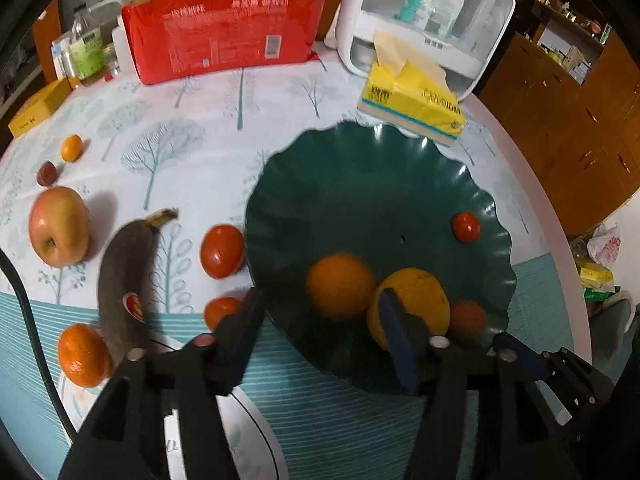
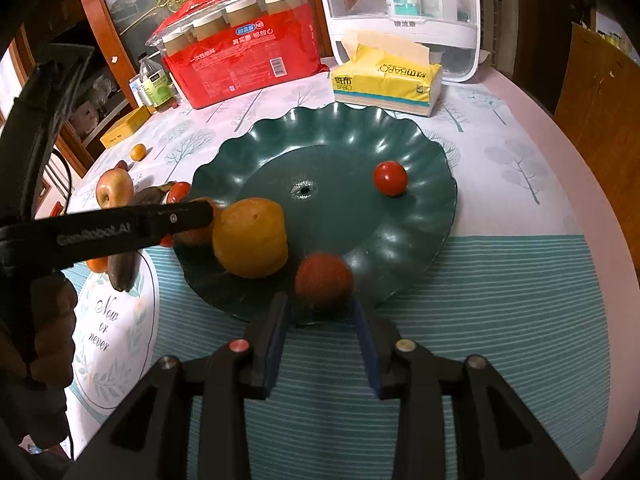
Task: Organize fruits
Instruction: 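Carry the mandarin onto the green plate with the left tool while the right tool drops the red-brown fruit there, then withdraw both open tools from the green plate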
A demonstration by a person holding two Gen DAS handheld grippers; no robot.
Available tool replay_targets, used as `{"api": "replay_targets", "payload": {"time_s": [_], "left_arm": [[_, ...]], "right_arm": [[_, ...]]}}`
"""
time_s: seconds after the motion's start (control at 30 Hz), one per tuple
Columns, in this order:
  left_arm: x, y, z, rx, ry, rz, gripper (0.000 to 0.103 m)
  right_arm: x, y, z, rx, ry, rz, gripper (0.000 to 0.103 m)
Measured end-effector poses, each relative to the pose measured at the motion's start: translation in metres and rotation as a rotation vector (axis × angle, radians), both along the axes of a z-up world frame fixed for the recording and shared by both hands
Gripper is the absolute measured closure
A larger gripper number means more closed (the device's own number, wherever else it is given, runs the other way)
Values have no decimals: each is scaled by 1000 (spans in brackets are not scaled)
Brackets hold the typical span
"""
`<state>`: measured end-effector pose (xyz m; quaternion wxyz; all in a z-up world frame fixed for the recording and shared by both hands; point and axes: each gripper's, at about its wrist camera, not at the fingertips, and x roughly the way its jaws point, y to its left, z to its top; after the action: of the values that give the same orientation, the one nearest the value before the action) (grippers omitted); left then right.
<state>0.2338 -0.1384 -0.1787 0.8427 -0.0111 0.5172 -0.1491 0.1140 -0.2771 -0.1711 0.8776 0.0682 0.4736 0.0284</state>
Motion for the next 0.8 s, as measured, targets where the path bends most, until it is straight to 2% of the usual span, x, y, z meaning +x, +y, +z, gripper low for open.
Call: {"api": "replay_targets", "payload": {"time_s": [0.13,0.47,0.8], "left_arm": [[0,6,6,-4,-5,28,41],[-22,29,25,-21,-25,74,34],[-56,64,30,-34,-16,123,31]], "right_arm": [[-1,1,2,-3,-6,-3,56],[-11,1,13,13,-14,-25,53],[-26,7,19,48,18,-49,50]]}}
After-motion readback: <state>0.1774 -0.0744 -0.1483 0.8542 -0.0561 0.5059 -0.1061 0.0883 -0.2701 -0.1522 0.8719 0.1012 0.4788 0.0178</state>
